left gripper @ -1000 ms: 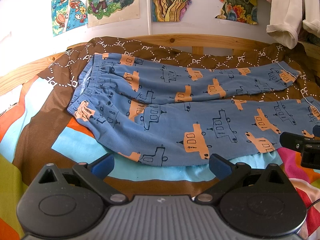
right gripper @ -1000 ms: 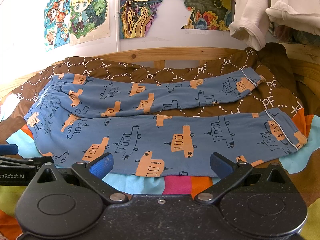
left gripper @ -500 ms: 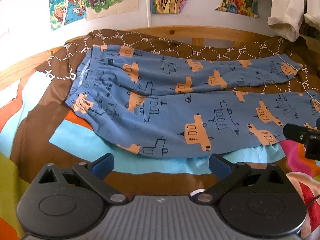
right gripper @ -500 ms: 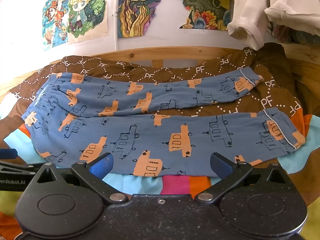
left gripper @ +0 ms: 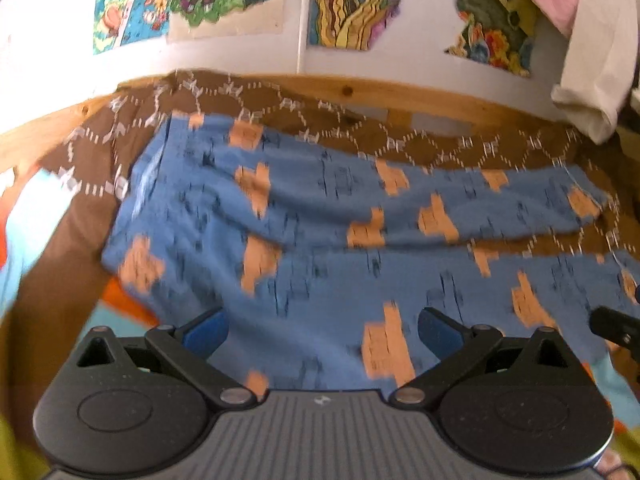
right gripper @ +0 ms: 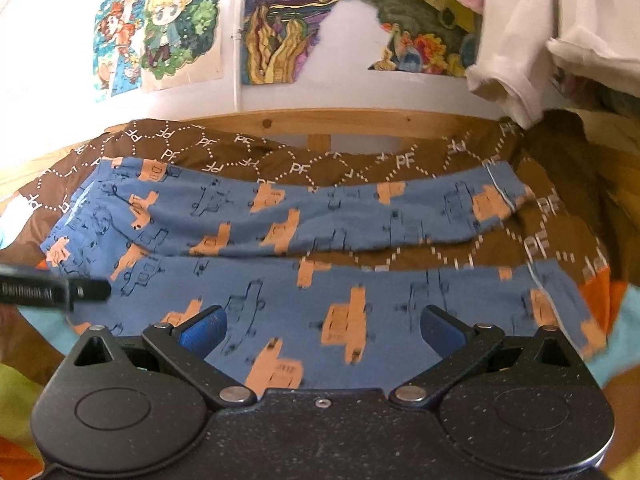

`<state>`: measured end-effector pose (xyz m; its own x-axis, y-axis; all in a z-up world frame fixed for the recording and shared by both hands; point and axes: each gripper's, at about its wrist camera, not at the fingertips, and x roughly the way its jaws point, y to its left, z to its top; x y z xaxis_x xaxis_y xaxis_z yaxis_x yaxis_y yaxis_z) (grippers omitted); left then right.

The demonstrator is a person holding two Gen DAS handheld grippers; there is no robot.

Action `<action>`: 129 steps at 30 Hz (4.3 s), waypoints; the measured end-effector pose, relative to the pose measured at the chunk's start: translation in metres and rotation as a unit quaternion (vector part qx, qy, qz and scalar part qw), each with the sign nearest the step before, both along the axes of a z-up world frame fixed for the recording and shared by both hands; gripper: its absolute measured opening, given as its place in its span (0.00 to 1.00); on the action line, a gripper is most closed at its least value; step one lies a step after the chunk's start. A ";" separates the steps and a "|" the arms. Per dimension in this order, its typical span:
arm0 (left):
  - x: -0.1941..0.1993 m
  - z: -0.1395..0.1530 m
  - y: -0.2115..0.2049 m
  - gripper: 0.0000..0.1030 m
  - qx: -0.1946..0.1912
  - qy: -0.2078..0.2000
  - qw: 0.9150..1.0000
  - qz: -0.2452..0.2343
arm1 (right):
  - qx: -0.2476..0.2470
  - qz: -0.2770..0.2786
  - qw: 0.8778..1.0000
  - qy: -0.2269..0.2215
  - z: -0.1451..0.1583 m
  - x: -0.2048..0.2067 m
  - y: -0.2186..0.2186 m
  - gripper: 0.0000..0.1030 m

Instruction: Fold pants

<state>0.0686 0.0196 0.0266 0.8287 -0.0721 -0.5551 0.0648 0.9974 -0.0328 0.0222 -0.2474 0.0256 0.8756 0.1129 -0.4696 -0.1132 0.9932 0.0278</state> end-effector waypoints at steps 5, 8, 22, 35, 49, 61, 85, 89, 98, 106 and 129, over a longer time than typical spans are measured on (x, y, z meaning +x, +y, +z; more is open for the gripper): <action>0.053 0.030 0.011 1.00 0.028 -0.015 0.999 -0.027 | -0.017 0.039 0.999 0.007 0.015 0.055 -0.022 0.99; 0.088 0.051 0.022 1.00 0.033 -0.026 0.999 -0.028 | -0.026 0.070 0.997 0.016 0.023 0.101 -0.035 0.99; 0.238 0.075 0.068 1.00 0.153 0.012 0.987 -0.055 | -0.050 0.247 0.960 0.120 0.025 0.331 -0.025 0.99; 0.275 0.050 0.062 0.53 0.230 0.079 0.960 -0.140 | -0.144 0.347 0.905 0.200 -0.003 0.398 0.017 0.63; 0.261 0.045 0.043 0.01 0.275 0.035 0.953 -0.123 | -0.201 0.347 0.901 0.164 0.001 0.377 0.026 0.01; 0.283 0.063 0.048 0.01 0.279 -0.003 0.960 -0.023 | -0.278 0.261 0.924 0.004 0.032 0.396 0.063 0.01; 0.299 0.074 0.079 0.26 0.179 0.071 0.977 -0.089 | -0.138 0.288 0.941 0.111 0.004 0.438 0.050 0.13; 0.299 0.067 0.068 0.04 0.210 0.093 0.969 -0.094 | -0.122 0.292 0.942 0.112 0.009 0.431 0.046 0.01; 0.257 0.084 0.064 0.01 0.236 0.025 0.966 -0.108 | -0.140 0.290 0.946 0.014 0.045 0.356 0.029 0.00; 0.200 0.093 0.063 0.01 0.238 -0.026 0.960 -0.144 | -0.149 0.310 0.938 -0.038 0.069 0.255 0.016 0.00; 0.061 -0.019 0.043 0.01 0.443 0.007 0.850 -0.285 | -0.219 0.352 0.910 0.011 -0.029 0.061 0.026 0.00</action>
